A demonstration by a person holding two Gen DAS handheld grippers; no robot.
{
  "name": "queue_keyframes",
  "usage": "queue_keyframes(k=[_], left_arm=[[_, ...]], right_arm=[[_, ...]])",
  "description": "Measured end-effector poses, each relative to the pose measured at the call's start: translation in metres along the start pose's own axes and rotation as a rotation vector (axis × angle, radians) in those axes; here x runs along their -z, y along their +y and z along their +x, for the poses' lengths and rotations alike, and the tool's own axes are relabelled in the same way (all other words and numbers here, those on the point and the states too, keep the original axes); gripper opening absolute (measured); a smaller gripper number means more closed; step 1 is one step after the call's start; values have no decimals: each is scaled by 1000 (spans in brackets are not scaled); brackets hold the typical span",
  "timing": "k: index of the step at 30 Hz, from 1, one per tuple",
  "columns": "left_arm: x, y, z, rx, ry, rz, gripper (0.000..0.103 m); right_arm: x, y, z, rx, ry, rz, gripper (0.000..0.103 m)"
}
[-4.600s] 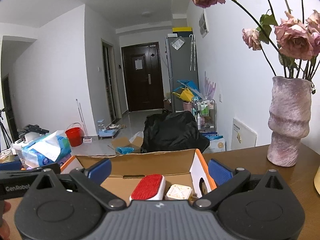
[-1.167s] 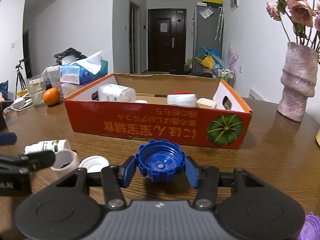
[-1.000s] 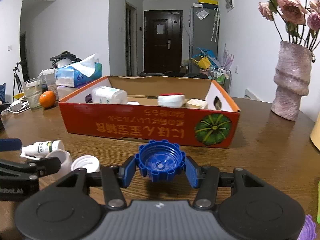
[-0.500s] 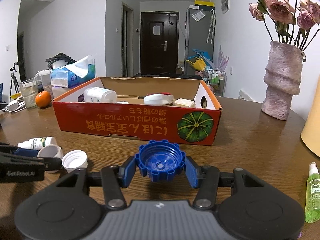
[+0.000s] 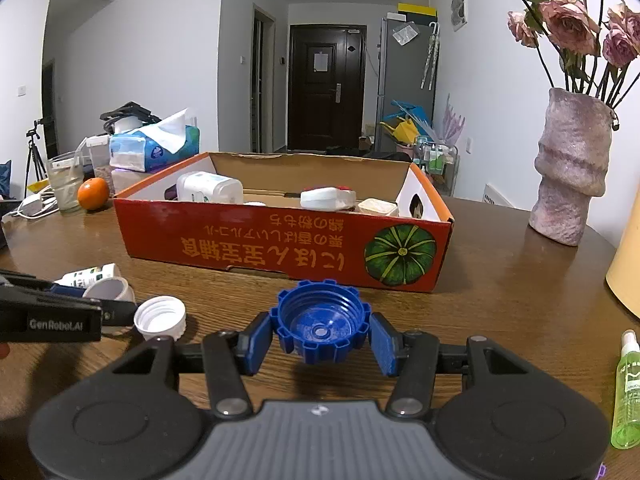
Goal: Organize rigid objects
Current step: 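Grasp the white tape roll with the left gripper while the right gripper holds the blue cap, then carry the tape roll and blue cap over the cardboard box with both grippers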
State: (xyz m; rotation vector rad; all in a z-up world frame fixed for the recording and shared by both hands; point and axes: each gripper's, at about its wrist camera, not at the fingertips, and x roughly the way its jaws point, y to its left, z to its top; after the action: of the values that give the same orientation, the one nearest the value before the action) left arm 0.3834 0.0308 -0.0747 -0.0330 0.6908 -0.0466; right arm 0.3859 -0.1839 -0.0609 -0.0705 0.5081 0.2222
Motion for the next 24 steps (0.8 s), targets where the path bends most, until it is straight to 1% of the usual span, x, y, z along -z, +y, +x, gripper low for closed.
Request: queue_keyframes(k=[4, 9, 13, 17, 24], left_arm=[[0, -1, -7, -8, -30, 12, 44], [-4, -3, -20, -11, -78, 18, 44], [-7, -5, -32, -15, -132, 29, 44], [-12, -8, -40, -17, -168, 36, 44], [-28, -12, -49, -22, -235, 22, 44]], right_arm=[[-1, 0, -3, -5, -13, -1, 52], [-6, 0, -12, -13, -49, -3, 52], [-13, 0, -24, -7, -95, -13, 52], [-20, -3, -34, 2, -138, -15, 52], [-30, -7, -39, 11, -177, -8, 52]])
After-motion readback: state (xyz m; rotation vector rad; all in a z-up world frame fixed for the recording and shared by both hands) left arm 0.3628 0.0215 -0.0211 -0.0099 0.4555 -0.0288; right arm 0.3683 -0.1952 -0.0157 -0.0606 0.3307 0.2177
